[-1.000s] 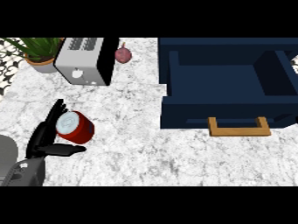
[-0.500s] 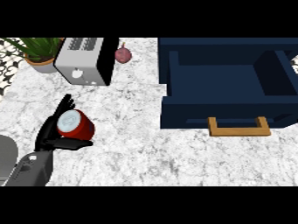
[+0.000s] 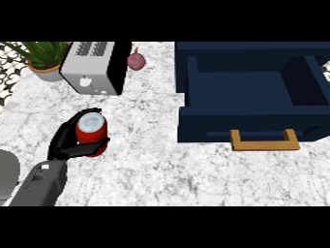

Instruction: Pick up the can, place it into the drawer and close the drawer

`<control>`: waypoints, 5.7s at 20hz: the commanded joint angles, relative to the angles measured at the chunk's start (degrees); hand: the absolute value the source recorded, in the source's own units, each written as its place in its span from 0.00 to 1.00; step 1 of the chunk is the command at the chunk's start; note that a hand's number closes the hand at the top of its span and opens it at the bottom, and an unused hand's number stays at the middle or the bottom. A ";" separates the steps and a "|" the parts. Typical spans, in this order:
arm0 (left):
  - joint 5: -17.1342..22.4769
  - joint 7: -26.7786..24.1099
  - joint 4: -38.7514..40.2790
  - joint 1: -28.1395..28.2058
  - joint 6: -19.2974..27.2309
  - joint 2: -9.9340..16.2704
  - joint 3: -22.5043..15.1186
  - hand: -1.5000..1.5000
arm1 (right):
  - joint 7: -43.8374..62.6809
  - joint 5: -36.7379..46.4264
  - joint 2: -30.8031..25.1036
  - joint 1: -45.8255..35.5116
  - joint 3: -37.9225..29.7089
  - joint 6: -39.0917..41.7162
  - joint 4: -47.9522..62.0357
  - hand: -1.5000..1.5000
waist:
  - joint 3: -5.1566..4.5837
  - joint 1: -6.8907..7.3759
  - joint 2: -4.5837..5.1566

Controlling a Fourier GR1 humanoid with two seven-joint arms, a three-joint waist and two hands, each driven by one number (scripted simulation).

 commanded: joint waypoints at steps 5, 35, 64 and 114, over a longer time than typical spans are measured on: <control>3.15 3.77 -3.88 -0.38 -3.83 -1.27 -0.48 1.00 | 2.87 -2.41 -1.00 -2.33 -2.08 -1.03 -1.97 0.00 | -0.10 0.19 0.02; 1.63 36.09 -47.68 -1.28 19.98 -11.07 -12.03 1.00 | -2.36 -3.30 -1.12 -0.69 -4.37 0.78 1.57 0.00 | -0.07 0.30 0.00; 13.21 46.21 -13.71 -51.30 43.68 -11.14 -26.81 1.00 | -1.08 0.57 -0.40 -4.63 -1.79 -1.18 3.50 0.00 | -0.03 -1.59 0.48; 33.25 30.31 13.02 -57.53 53.73 -11.14 -47.84 0.00 | 3.38 1.01 -2.12 -11.93 0.07 -2.71 3.14 0.00 | 0.04 -6.43 1.79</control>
